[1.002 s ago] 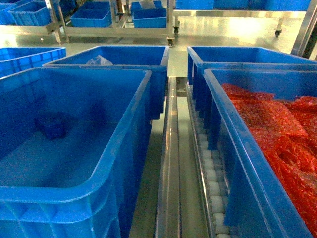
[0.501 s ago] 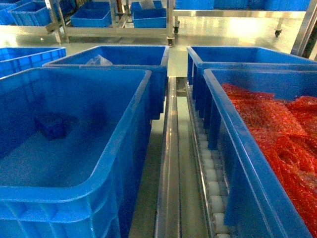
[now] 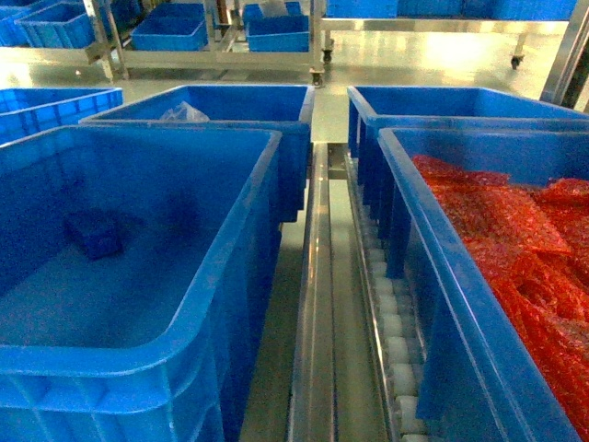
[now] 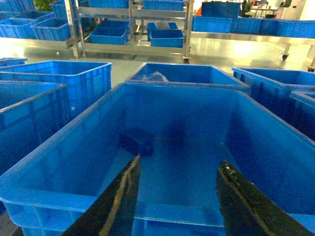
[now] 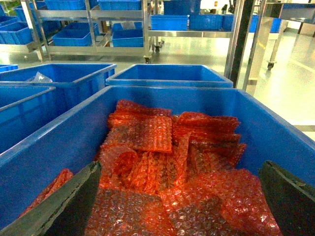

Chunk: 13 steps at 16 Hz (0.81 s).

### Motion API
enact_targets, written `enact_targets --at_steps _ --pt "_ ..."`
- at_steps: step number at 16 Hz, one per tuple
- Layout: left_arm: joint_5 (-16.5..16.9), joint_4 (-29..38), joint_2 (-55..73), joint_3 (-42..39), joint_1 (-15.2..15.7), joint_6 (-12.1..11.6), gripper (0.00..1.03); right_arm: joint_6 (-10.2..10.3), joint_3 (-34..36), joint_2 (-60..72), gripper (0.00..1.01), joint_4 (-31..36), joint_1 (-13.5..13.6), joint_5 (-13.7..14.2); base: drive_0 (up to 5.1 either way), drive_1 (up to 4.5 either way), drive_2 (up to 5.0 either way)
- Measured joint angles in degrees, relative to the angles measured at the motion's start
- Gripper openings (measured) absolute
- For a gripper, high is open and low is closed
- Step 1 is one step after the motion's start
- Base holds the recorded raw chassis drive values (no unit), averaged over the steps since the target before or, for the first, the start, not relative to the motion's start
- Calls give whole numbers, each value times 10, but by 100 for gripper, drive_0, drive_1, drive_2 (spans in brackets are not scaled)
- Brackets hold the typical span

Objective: Pick blue part to blue bin on bottom shelf

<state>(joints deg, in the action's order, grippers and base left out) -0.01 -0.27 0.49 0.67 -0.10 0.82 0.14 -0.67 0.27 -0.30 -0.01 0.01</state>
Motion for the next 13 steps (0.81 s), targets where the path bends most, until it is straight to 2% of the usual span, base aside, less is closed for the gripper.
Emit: enact_targets --at_steps 1,4,5,13 --pt "0 0 0 0 0 0 53 0 0 0 98 0 0 0 0 0 0" --pt "0 0 0 0 0 0 90 0 0 0 98 0 0 0 0 0 0" --pt "0 0 0 0 0 0 99 0 0 0 98 0 0 0 0 0 0" --pt "0 0 0 0 0 0 98 0 0 0 98 0 0 0 0 0 0"
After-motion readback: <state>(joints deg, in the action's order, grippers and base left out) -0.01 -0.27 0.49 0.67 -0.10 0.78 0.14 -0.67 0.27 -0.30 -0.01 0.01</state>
